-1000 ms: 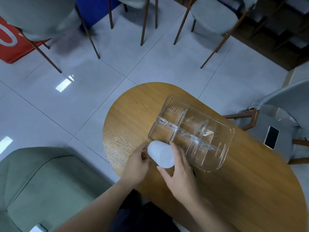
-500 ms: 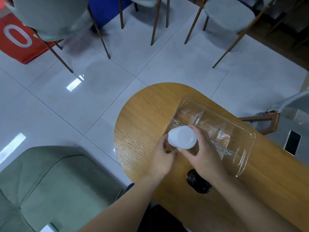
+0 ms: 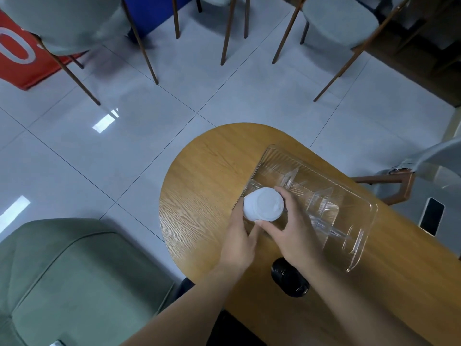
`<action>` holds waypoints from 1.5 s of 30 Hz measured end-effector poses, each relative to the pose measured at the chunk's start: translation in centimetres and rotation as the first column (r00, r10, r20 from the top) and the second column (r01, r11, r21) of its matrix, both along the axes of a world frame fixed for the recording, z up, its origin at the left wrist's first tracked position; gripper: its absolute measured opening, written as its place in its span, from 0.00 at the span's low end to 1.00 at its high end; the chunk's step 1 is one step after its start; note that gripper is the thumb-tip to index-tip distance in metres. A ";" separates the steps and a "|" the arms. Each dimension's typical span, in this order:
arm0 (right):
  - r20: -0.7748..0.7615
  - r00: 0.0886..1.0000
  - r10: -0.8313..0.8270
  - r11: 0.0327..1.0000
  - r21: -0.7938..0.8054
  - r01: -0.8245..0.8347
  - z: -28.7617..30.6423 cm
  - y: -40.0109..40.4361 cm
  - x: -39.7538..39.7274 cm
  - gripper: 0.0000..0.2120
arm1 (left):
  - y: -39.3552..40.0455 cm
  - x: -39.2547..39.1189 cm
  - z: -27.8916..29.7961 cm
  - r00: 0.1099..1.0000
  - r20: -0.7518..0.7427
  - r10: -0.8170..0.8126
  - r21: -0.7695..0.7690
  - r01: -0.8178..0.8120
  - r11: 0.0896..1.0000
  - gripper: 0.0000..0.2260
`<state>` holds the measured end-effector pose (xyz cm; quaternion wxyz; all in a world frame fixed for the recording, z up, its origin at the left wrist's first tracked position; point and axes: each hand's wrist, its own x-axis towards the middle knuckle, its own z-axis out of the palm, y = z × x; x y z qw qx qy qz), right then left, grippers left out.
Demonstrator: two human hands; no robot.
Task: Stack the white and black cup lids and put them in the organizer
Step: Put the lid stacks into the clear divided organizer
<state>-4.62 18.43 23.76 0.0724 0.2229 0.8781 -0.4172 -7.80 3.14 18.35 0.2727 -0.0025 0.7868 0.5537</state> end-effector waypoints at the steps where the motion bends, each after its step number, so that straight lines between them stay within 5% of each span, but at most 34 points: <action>1: 0.002 1.000 -0.005 1.000 -0.009 0.005 -0.3 0.0 0.0 0.40 | 0.1 0.0 -0.2 1.000 -0.003 -0.006 0.001 0.006 1.000 0.27; 17: -0.024 0.998 -0.051 0.973 0.226 0.055 -4.3 0.7 -0.8 0.42 | 1.1 -0.4 -4.5 0.993 -0.026 -0.119 -0.175 0.113 0.978 0.31; 33: -0.173 0.985 0.004 0.977 0.211 0.033 -5.3 1.3 0.5 0.44 | 0.2 0.2 -3.1 0.977 -0.116 -0.177 -0.168 0.157 0.973 0.39; 37: -0.207 0.978 -0.028 0.974 0.216 0.074 -3.1 1.4 3.3 0.39 | -1.7 2.1 -0.8 0.972 -0.119 -0.202 -0.120 0.188 0.975 0.42; 45: -0.108 0.987 -0.116 0.951 0.274 0.142 -1.0 0.9 15.1 0.27 | -4.7 8.4 -1.9 0.954 -0.016 -0.299 -0.305 0.280 0.910 0.39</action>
